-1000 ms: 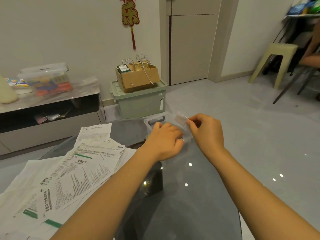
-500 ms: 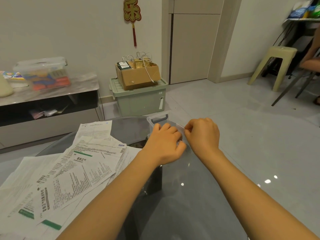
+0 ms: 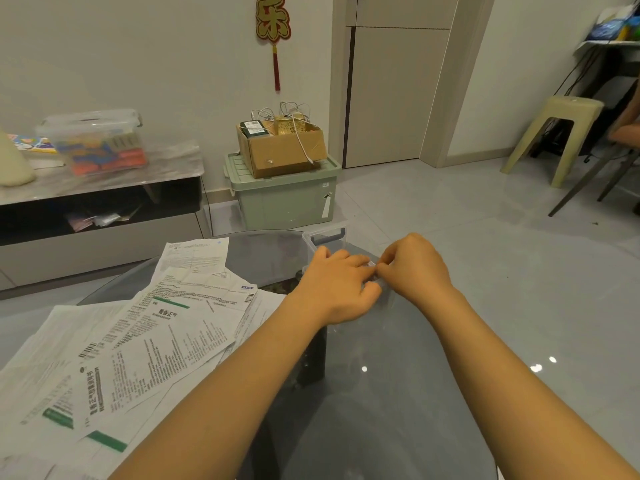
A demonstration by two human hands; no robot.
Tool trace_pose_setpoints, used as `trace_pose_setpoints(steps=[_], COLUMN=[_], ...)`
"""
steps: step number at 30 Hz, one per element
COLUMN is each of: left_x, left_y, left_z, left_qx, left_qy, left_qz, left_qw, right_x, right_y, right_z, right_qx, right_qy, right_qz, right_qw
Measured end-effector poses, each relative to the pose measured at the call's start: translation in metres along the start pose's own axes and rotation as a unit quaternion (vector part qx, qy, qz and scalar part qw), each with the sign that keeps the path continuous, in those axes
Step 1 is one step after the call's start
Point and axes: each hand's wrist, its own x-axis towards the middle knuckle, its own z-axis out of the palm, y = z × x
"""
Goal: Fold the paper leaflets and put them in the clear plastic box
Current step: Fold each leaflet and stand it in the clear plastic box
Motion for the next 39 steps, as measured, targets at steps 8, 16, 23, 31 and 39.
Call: trace_pose_setpoints(steps=[8,16,23,31,39], left_x=[0.009,-0.015,-0.082,-0.178,-0.24], left_y=[0.003,0.006,0.016,0.035,0.043], left_z=[-0.006,-0.018,-0.033,-0.043,-0.022], left_qx=[0.051,0.004,-0.05,-0.045,0.035], left_qy=[-0.074,0.002,0.069,-0.026,-0.17], left_qz=[-0.017,-0.055,-0.108,-0.243,-0.304], left_qw=[0.996,0.998,0.991,0.969,0.937], right_x=[-0.013,-0.029,-0.068,-0.12,-0.147], right_y=[0.013,0.023,-0.003,-0.036,-0.031], right_z=[-0.003,-0.001,-0.002,0.012,0.037], right_qx=[0.176,0.158,0.156,0.111,0.043], right_qy=[0.062,0.081,0.054,-0.039,-0.12], right_qz=[0.008,-0.044,-0.163,-0.281,-0.335], right_qw=[0.982,0.983,0.973,0.952,0.934])
